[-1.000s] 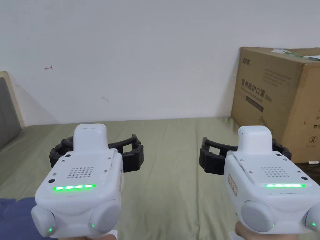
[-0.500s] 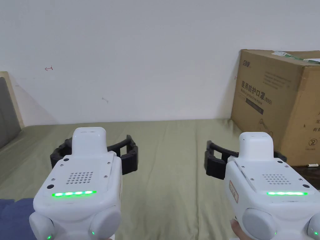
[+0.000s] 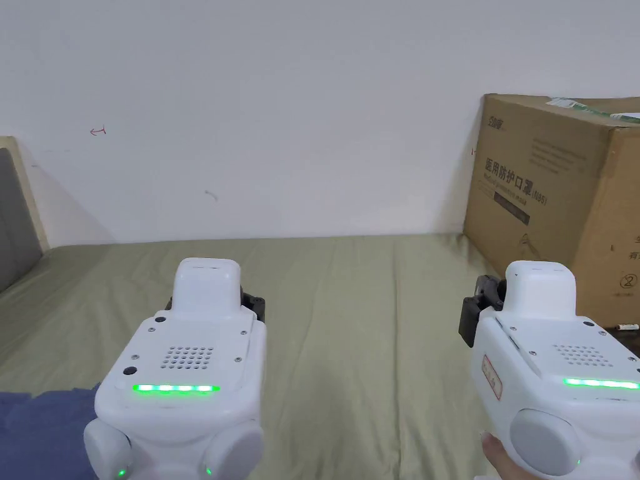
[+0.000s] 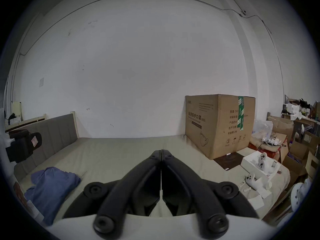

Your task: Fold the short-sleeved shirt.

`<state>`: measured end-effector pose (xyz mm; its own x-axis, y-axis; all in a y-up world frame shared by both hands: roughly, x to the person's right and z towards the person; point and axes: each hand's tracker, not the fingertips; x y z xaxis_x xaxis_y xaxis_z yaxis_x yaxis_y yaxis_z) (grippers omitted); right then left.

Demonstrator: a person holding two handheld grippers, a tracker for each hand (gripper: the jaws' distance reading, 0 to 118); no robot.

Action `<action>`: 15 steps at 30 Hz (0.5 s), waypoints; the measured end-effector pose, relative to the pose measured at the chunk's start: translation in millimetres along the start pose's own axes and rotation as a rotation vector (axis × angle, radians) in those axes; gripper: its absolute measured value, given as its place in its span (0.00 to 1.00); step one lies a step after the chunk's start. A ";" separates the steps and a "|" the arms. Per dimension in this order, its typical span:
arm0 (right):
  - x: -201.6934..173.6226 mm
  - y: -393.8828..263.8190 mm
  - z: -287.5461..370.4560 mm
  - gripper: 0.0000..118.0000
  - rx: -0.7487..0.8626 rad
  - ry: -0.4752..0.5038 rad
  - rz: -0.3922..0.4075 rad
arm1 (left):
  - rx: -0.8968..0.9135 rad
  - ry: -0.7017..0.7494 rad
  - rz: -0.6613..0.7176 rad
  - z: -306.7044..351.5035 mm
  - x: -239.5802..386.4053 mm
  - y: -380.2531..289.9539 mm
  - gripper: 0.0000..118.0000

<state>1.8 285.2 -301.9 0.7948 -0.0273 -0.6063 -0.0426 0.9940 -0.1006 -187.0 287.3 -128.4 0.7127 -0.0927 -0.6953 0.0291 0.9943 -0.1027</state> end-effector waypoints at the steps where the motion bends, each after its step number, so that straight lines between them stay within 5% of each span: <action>1: -0.7 -3.9 0.1 0.00 -0.005 0.002 0.004 | 0.003 -0.002 -0.001 1.6 -2.9 -1.2 0.00; 6: -42.1 -15.5 -8.1 0.00 -0.042 0.080 0.004 | -0.005 0.054 0.001 16.4 -44.0 -5.5 0.00; 15: -190.8 -19.3 -3.6 0.00 -0.092 0.537 0.067 | -0.103 0.476 0.012 77.7 -193.2 -27.6 0.00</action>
<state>-151.3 270.9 -187.1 0.3691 -0.0380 -0.9286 -0.1549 0.9827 -0.1018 -271.0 281.9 64.1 0.3122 -0.1189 -0.9425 -0.0643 0.9872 -0.1459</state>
